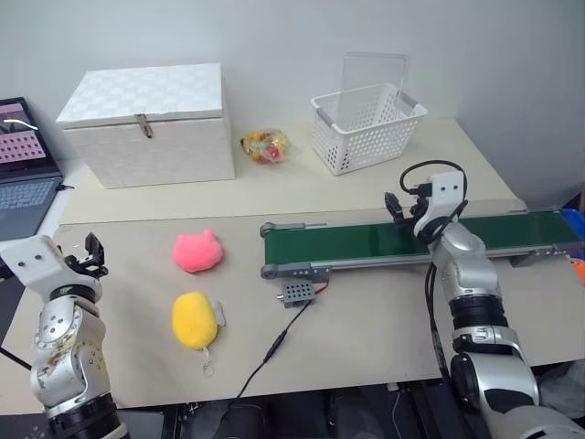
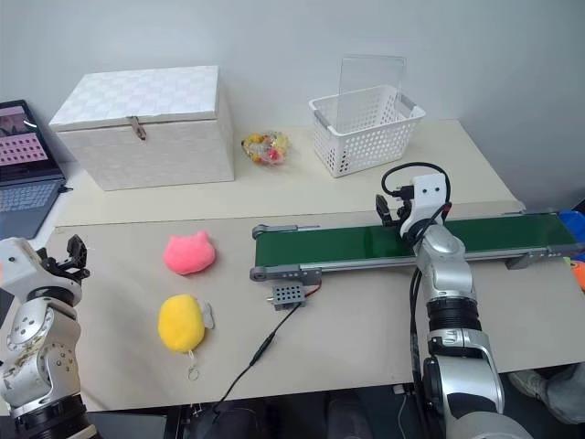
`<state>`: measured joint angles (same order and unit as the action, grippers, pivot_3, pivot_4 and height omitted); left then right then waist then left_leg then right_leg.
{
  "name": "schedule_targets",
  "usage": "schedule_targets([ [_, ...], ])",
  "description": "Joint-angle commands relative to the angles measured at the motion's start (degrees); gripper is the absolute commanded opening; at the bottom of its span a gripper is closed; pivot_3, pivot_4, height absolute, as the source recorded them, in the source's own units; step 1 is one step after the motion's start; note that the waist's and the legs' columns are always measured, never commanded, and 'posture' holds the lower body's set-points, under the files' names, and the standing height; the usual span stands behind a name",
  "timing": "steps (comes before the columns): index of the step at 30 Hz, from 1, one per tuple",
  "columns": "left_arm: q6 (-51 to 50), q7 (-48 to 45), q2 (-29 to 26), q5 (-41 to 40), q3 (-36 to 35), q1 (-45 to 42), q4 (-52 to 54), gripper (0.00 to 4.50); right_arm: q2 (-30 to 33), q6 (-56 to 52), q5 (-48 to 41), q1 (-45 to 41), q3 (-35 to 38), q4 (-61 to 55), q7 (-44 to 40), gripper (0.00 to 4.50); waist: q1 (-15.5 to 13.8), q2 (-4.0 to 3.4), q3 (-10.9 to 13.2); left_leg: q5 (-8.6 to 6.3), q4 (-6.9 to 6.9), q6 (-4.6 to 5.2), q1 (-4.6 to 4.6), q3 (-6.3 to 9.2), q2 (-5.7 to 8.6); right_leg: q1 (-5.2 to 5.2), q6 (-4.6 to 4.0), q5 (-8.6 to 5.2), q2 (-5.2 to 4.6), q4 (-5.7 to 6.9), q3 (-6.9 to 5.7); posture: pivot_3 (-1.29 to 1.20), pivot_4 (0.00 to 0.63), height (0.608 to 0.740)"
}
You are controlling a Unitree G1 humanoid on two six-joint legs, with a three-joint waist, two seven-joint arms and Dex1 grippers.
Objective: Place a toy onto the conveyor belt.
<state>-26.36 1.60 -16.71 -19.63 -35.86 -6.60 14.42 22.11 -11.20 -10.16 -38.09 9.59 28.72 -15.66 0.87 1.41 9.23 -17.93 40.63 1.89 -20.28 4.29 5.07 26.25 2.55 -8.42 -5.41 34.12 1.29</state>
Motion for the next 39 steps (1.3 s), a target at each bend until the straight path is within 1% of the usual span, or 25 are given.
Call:
schedule_targets([
  [1,1.57,-0.18,-0.97,0.75,1.38,-0.92,1.44,3.07,-0.13,1.39,-0.6,-1.76,-2.45,-6.01,-4.52,4.5,0.0,0.0,0.0,0.0,0.0,0.0,0.0,0.0,0.0,0.0,0.0,0.0,0.0,0.0,0.0,0.0,0.15,0.728],
  [4,2.42,-0.83,-1.08,1.26,3.38,-1.44,1.68,3.07,1.06,-1.02,-4.22,0.72,-11.03,-20.57,-20.32,4.5,0.54,-0.06,0.03,0.0,0.0,0.0,-0.01,-0.04,-0.02,0.05,0.0,0.0,0.04,0.03,0.05,0.0,0.15,0.728],
  [6,2.1,-0.64,-1.09,1.35,3.8,-1.23,1.95,3.07,4.74,-3.89,-7.88,4.26,-13.7,-28.52,-29.43,4.5,0.48,-0.07,0.03,0.0,-0.01,0.0,0.0,-0.04,-0.1,0.05,0.01,0.0,0.11,0.03,0.04,0.0,0.15,0.728],
  [8,2.02,-0.43,-1.1,1.31,3.95,-1.13,2.11,3.07,9.1,-6.48,-12.43,7.87,-14.57,-35.46,-37.64,4.5,0.28,-0.04,0.01,-0.02,-0.01,0.02,0.0,0.02,-0.13,0.0,0.01,0.0,0.11,-0.01,-0.08,0.0,0.15,0.728],
  [9,2.03,-0.39,-1.06,1.28,3.99,-1.09,2.18,3.07,10.85,-7.08,-14.28,9.37,-14.46,-37.74,-40.92,4.5,-0.51,-0.04,0.01,-0.04,0.0,0.04,0.01,0.03,-0.12,-0.04,0.01,0.0,0.09,-0.02,-0.12,0.0,0.15,0.728],
  [11,1.98,-0.45,-1.03,1.07,4.07,-1.0,2.41,3.07,14.9,-9.23,-18.45,12.35,-13.79,-40.17,-47.34,4.5,-1.06,-0.03,0.02,-0.13,0.02,0.21,-0.04,0.12,-0.01,-0.09,0.03,-0.01,-0.07,-0.07,-0.33,0.0,0.15,0.728],
  [13,1.76,-0.48,-0.99,1.04,4.17,-0.88,2.79,3.07,18.85,-8.97,-20.05,15.28,-13.38,-40.09,-53.16,4.5,-1.25,-0.02,0.02,-0.18,0.1,0.28,-0.05,0.04,0.09,-0.09,0.03,-0.01,-0.2,-0.11,-0.36,0.0,0.15,0.728],
  [15,1.5,-0.44,-0.95,0.92,4.22,-0.77,3.28,3.07,21.34,-8.24,-20.11,16.96,-13.09,-38.4,-56.67,4.5,-1.35,-0.02,0.02,-0.19,0.12,0.3,-0.02,-0.06,0.1,-0.09,0.04,-0.01,-0.25,-0.12,-0.36,0.0,0.15,0.728],
  [18,-0.12,-0.22,-0.3,-0.34,4.42,-0.4,5.62,3.07,23.01,-5.71,-16.12,16.34,-13.22,-31.39,-57.26,4.5,-1.17,-0.01,0.02,-0.16,0.12,0.24,0.05,-0.09,0.05,-0.09,0.02,0.02,-0.23,-0.05,-0.38,0.0,0.15,0.728],
  [20,-1.66,-0.83,-0.06,-0.15,6.47,1.61,9.23,3.07,23.34,-4.41,-14.77,16.11,-13.34,-29.75,-57.51,4.5,-1.01,-0.02,0.02,-0.14,0.12,0.21,0.08,-0.1,0.01,-0.1,-0.01,0.06,-0.21,-0.03,-0.38,0.0,0.15,0.728],
  [23,-5.31,-0.43,3.49,-3.05,9.84,7.09,18.19,3.07,22.58,-4.29,-14.98,15.59,-13.07,-29.58,-57.5,4.5,-0.89,-0.02,0.02,-0.13,0.09,0.2,0.07,-0.13,0.0,-0.07,-0.01,0.06,-0.22,-0.03,-0.34,0.0,0.15,0.728],
  [25,-6.97,-0.64,5.8,-3.22,14.36,12.5,23.62,3.07,21.72,-4.26,-15.2,15.36,-13.07,-29.57,-57.01,4.5,-0.69,-0.03,0.02,-0.16,0.09,0.22,0.02,-0.15,-0.02,-0.04,0.0,0.06,-0.21,-0.08,-0.31,0.0,0.15,0.728],
  [27,-7.6,-0.56,7.7,-2.62,17.82,16.79,26.15,3.07,20.89,-4.23,-15.25,15.23,-12.97,-29.26,-56.48,4.5,-0.84,-0.02,0.02,-0.21,0.09,0.29,0.02,-0.21,-0.01,-0.05,0.01,0.05,-0.26,-0.11,-0.3,0.0,0.15,0.728],
  [29,-7.18,-0.25,8.63,-0.69,21.16,20.46,27.4,3.07,20.25,-4.6,-15.64,15.31,-12.51,-29.13,-56.24,4.5,-1.1,-0.02,0.03,-0.21,0.1,0.3,0.02,-0.21,-0.01,-0.06,0.01,0.05,-0.26,-0.1,-0.32,0.0,0.15,0.728],
  [31,-5.96,0.62,9.5,0.88,22.65,22.7,27.76,3.07,20.11,-4.81,-15.74,15.39,-12.15,-29.04,-56.3,4.5,-1.41,-0.03,0.03,-0.25,0.1,0.36,0.03,-0.21,-0.01,-0.06,0.0,0.05,-0.26,-0.07,-0.34,0.0,0.15,0.728],
  [33,-4.77,1.67,10.55,2.06,23.14,23.84,27.86,3.07,20.16,-4.98,-15.85,15.4,-11.86,-28.9,-56.36,4.5,-1.65,-0.03,0.03,-0.37,0.1,0.58,0.05,-0.2,-0.02,-0.12,-0.01,0.05,-0.25,-0.06,-0.35,0.0,0.15,0.728],
  [39,-3.23,-0.27,11.48,3.49,26.87,25.98,24.75,3.07,20.12,-5.31,-15.69,15.65,-11.46,-29.13,-56.52,4.5,-1.59,-0.03,0.03,-0.33,0.11,0.51,0.06,-0.2,-0.01,-0.14,-0.01,0.05,-0.24,-0.07,-0.37,0.0,0.15,0.728],
])
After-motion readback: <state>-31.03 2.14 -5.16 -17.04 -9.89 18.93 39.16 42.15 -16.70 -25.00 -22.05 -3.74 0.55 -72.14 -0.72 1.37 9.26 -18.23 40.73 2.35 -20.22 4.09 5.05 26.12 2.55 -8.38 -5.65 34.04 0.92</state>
